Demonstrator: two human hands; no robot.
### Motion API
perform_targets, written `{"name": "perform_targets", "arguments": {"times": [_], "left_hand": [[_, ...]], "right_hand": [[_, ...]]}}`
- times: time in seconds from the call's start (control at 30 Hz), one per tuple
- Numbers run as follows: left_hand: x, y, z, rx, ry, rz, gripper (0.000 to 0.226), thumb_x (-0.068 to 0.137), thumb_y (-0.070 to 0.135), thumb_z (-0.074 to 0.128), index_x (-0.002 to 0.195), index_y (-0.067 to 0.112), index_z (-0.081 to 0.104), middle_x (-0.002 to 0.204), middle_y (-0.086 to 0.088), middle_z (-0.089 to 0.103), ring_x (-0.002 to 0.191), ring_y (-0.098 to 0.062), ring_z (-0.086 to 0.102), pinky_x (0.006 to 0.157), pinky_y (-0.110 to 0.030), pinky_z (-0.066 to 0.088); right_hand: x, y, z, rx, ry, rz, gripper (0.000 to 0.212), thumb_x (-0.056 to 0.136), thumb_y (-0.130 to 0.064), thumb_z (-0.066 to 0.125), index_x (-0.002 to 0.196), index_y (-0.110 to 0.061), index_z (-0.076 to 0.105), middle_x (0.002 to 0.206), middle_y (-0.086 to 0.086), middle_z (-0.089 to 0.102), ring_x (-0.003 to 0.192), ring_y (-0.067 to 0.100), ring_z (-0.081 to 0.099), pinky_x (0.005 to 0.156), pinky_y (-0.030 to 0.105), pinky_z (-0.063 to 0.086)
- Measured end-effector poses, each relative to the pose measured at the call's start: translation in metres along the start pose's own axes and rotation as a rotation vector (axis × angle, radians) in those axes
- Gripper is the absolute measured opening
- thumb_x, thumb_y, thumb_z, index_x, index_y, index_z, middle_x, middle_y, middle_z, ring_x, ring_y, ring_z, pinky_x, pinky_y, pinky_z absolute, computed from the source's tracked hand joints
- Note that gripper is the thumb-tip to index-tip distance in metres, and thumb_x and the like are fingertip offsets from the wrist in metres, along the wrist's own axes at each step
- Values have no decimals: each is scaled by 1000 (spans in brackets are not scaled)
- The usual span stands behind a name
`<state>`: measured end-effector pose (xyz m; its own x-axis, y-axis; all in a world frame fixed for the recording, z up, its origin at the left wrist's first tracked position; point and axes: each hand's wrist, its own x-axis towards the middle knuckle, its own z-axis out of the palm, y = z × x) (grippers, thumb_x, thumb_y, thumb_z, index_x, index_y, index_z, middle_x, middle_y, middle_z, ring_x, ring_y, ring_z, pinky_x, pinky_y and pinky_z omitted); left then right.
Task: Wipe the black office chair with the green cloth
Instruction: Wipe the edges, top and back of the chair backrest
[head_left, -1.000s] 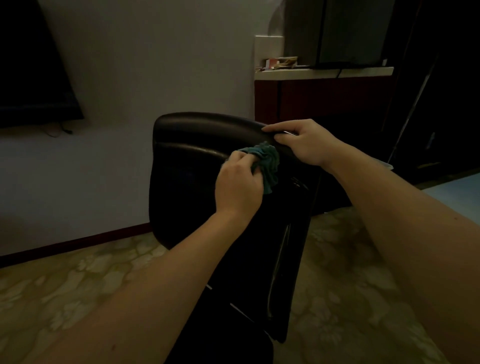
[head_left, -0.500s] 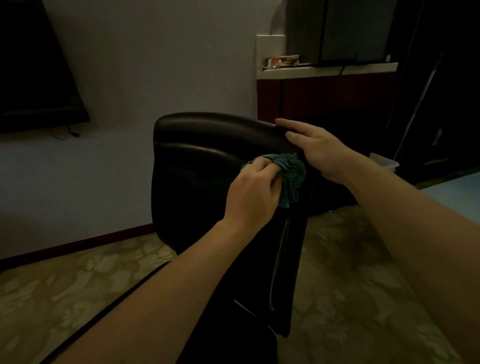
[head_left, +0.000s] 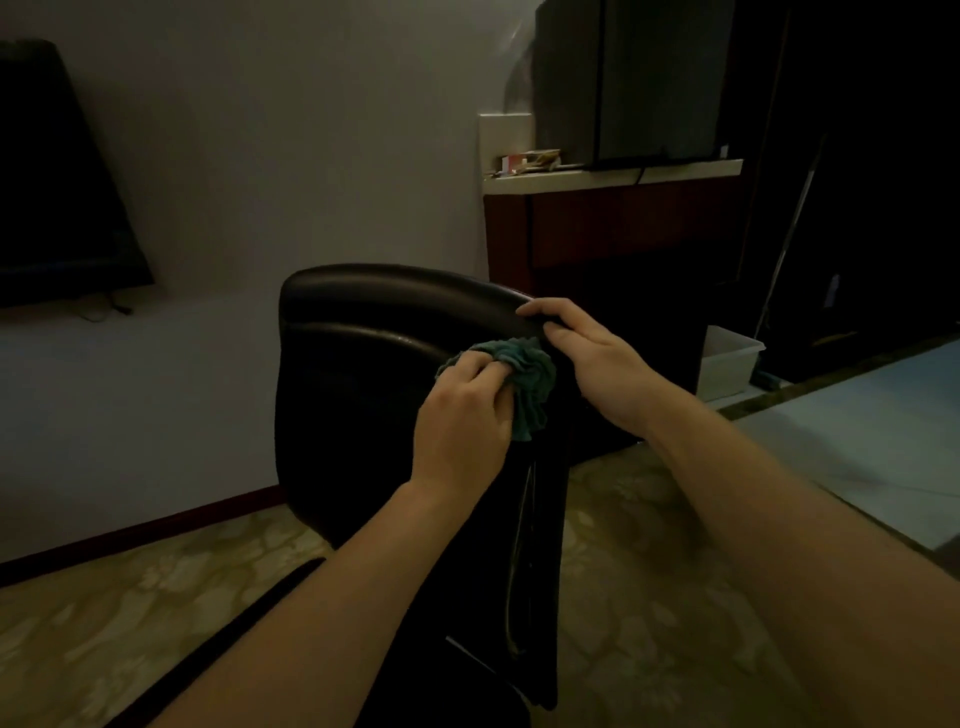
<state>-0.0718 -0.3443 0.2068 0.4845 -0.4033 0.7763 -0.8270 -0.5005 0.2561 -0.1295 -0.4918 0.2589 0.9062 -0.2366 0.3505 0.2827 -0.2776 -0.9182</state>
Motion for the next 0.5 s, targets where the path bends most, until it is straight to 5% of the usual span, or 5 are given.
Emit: {"name": "perform_targets", "arguments": {"times": [0.23,0.43,0.5], "left_hand": [[-18,25,4,28,-56,162,21,96,15,59,113,11,71,114,-2,66,99,-21,62,85,-31,54],[-9,7,-4,-19,28,-128,27,97,13,57,121,13,67,121,0,62,109,-20,60,96,-32,50],[-15,14,-2,-29,24,-107,27,96,13,58,121,13,68,120,0,62,108,-19,59,95,-28,47]], "right_hand": [[-2,-3,-5,-9,-17,49,33,104,-25,34,108,-38,64,121,7,57,110,29,58,100,49,48],[-5,-7,-4,7,-26,75,32,104,-24,33,113,-35,62,116,5,57,103,27,61,75,34,54],[-6,-6,-4,-18,-20,70,32,104,-25,33,111,-37,61,118,5,56,105,28,59,80,36,53]]}}
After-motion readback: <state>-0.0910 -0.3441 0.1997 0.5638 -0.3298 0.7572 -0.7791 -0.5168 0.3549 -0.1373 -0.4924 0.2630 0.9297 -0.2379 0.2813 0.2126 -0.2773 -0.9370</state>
